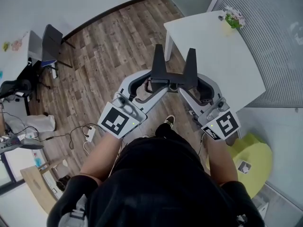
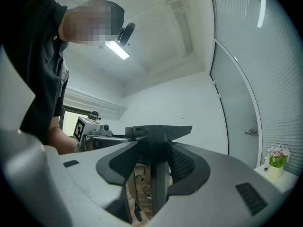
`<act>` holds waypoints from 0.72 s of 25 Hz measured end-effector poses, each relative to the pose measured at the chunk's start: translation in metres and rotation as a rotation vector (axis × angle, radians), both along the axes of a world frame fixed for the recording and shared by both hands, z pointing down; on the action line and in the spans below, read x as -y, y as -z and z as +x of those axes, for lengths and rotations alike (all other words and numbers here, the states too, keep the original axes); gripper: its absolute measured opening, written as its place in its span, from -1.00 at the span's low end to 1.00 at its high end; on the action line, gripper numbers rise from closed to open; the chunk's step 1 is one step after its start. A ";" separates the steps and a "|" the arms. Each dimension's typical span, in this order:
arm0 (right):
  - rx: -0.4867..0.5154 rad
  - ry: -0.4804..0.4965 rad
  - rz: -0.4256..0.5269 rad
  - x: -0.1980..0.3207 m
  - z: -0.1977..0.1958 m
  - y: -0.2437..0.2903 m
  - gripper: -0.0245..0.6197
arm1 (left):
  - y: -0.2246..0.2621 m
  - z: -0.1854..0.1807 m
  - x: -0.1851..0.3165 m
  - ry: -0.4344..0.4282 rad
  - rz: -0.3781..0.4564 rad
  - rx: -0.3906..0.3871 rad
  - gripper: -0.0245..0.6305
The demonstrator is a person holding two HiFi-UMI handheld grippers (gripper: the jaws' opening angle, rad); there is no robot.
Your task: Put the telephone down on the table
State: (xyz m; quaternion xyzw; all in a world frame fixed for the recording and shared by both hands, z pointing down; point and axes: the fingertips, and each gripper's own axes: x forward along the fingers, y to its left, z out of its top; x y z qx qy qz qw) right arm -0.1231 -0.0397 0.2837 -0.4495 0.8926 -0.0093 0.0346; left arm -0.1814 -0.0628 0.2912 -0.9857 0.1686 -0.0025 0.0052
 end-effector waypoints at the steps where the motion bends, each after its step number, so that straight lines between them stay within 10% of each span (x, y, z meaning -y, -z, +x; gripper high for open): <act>1: 0.003 -0.003 -0.002 0.006 0.010 0.000 -0.27 | 0.000 0.010 0.006 -0.004 0.000 0.005 -0.26; 18: 0.011 -0.054 -0.019 0.054 0.099 -0.013 -0.27 | -0.012 0.100 0.057 -0.052 -0.020 0.006 -0.26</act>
